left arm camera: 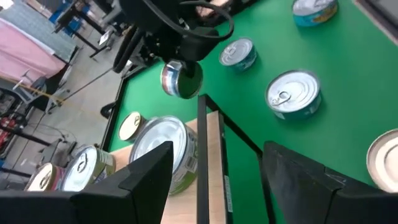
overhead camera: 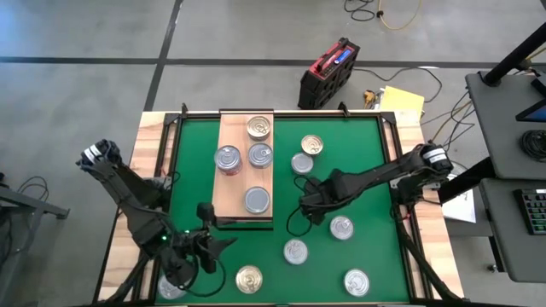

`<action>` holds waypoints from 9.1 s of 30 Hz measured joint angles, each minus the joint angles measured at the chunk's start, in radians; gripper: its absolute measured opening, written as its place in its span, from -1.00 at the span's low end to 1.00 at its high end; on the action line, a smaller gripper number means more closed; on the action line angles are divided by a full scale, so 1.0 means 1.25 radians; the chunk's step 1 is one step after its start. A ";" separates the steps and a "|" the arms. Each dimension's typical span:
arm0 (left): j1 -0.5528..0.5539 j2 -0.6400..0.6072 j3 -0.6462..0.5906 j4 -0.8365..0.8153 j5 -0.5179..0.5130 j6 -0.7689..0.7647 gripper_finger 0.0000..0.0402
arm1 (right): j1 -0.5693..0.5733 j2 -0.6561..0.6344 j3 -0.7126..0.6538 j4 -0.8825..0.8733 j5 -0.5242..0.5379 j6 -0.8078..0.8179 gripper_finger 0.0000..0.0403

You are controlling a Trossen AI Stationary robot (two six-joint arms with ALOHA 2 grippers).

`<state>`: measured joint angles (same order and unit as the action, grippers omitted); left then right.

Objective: Stack canned seafood by type on shelf
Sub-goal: Stack the blue and pink tuna can on top of the blue tuna can on the shelf

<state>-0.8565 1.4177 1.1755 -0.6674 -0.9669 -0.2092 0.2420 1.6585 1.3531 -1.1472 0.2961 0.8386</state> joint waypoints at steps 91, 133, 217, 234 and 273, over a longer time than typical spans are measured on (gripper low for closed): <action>0.059 -0.088 -0.564 1.212 0.152 0.398 0.16 | -0.151 -0.242 -0.093 0.547 0.300 -1.266 -0.10; 0.059 -0.088 -0.565 1.208 0.152 0.389 0.16 | -0.183 -0.241 -0.094 0.701 0.270 -1.487 -0.10; 0.058 -0.088 -0.505 1.186 0.017 0.428 0.16 | -0.404 -0.035 -0.055 1.029 -0.055 -1.742 -0.10; 0.058 -0.088 -0.506 1.154 0.007 0.409 0.16 | -0.404 -0.041 -0.059 1.005 -0.049 -1.702 -0.10; 0.059 -0.088 -0.507 1.119 0.007 0.378 0.16 | -0.404 -0.042 -0.062 1.005 -0.048 -1.682 -0.10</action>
<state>-0.7834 1.3075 0.5419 0.7319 -0.9585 0.2635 -0.2626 1.6066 1.2755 0.1085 0.2356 -1.2640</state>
